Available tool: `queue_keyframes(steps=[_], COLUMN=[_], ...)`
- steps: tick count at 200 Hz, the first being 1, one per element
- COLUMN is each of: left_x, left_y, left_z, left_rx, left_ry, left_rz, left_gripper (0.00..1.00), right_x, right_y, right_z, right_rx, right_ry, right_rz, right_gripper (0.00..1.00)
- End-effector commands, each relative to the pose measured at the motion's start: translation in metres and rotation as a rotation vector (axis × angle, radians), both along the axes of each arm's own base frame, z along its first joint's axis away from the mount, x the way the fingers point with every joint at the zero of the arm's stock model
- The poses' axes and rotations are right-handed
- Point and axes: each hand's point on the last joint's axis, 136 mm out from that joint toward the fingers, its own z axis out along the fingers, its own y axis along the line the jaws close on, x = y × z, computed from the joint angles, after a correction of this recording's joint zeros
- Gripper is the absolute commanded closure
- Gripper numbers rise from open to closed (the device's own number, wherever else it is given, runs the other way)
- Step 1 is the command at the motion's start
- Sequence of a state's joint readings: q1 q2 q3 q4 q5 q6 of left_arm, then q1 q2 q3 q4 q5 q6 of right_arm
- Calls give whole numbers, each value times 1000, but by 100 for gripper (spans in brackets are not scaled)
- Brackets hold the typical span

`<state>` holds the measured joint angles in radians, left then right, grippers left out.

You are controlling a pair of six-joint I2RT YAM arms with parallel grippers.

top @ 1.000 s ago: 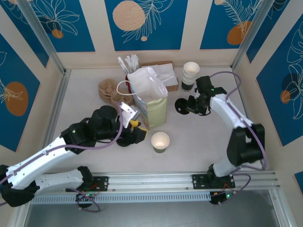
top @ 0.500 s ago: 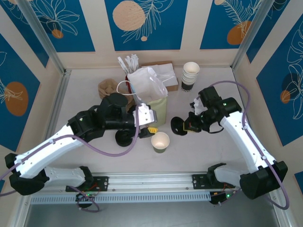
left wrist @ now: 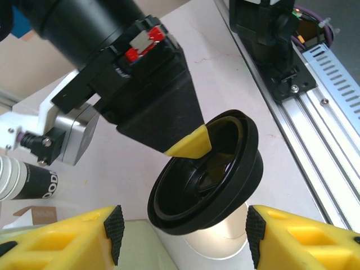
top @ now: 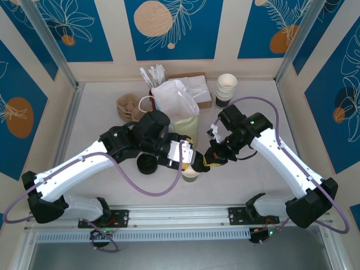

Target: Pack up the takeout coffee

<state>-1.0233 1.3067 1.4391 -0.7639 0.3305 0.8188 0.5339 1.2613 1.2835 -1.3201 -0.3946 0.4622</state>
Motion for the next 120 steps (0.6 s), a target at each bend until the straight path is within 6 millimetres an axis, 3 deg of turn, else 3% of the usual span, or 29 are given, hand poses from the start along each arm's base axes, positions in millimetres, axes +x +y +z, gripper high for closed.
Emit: queue_keyframes(steps=[1, 54, 120], left_x=[-16, -14, -16], left_y=[0, -3, -7], left_z=[0, -11, -19], left_rx=[-1, 16, 42], left_ry=[-5, -8, 35], left_rz=[-96, -109, -121], left_gripper=[41, 48, 66], right_x=[-5, -8, -9], right_y=[11, 18, 23], right_z=[16, 19, 25], right_rx=[75, 99, 134], right_ry=[6, 17, 18], right_rz=[39, 66, 75], right_gripper=[96, 97, 97])
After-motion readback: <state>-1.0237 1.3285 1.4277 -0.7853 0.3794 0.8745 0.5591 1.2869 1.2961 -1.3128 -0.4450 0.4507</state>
